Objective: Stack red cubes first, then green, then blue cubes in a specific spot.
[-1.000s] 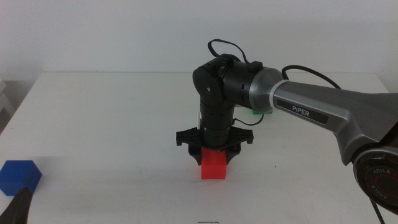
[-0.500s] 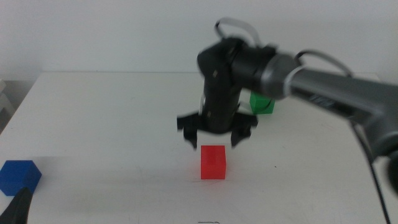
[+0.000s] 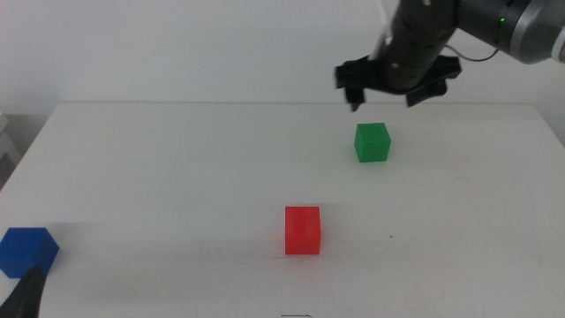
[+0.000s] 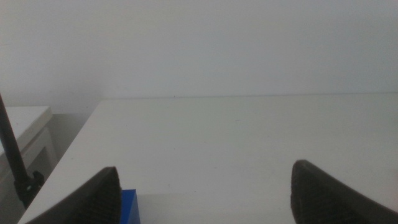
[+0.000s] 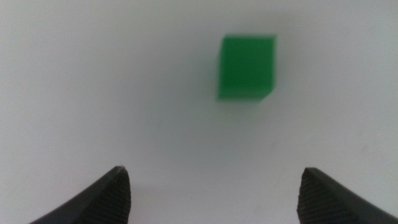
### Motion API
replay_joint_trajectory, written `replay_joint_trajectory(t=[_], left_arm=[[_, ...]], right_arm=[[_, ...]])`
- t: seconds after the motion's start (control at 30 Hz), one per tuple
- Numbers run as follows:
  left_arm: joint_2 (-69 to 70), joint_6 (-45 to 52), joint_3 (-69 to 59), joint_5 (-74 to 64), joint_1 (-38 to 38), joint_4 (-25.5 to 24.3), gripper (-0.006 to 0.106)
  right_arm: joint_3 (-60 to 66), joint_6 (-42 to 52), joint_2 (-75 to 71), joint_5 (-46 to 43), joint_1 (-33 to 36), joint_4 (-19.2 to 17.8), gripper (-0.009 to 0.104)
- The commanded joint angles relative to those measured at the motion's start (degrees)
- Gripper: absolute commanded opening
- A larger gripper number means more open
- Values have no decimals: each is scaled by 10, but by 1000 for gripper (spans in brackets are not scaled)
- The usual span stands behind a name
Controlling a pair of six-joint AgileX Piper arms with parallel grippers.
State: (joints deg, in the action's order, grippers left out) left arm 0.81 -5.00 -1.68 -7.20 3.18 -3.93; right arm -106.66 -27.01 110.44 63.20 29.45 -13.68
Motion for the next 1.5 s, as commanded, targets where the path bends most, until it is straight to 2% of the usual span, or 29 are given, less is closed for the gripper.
replay_joint_trajectory(t=[0.0, 0.2, 0.3, 0.77, 1.17, 1.37, 1.43, 1.47], left_arm=[[11, -4, 1, 46, 0, 6, 94], [11, -4, 1, 46, 0, 6, 94], [11, -4, 1, 46, 0, 6, 94], [11, -4, 1, 46, 0, 6, 94], [11, -4, 1, 46, 0, 6, 94], [11, -4, 1, 46, 0, 6, 94], [11, -4, 1, 46, 0, 6, 94], [11, -4, 1, 46, 0, 6, 94]], right_arm=[[-15, 34, -20, -61, -33, -19, 94], [-15, 71, 17, -141, -90, 19, 94], [-15, 119, 46, -163, -109, 53, 94], [-15, 135, 120, -214, -109, 72, 94], [-15, 135, 150, -255, -109, 73, 93], [-15, 134, 164, -271, -109, 68, 83], [-15, 133, 165, -282, -109, 69, 73], [-15, 133, 165, -287, -109, 70, 64]])
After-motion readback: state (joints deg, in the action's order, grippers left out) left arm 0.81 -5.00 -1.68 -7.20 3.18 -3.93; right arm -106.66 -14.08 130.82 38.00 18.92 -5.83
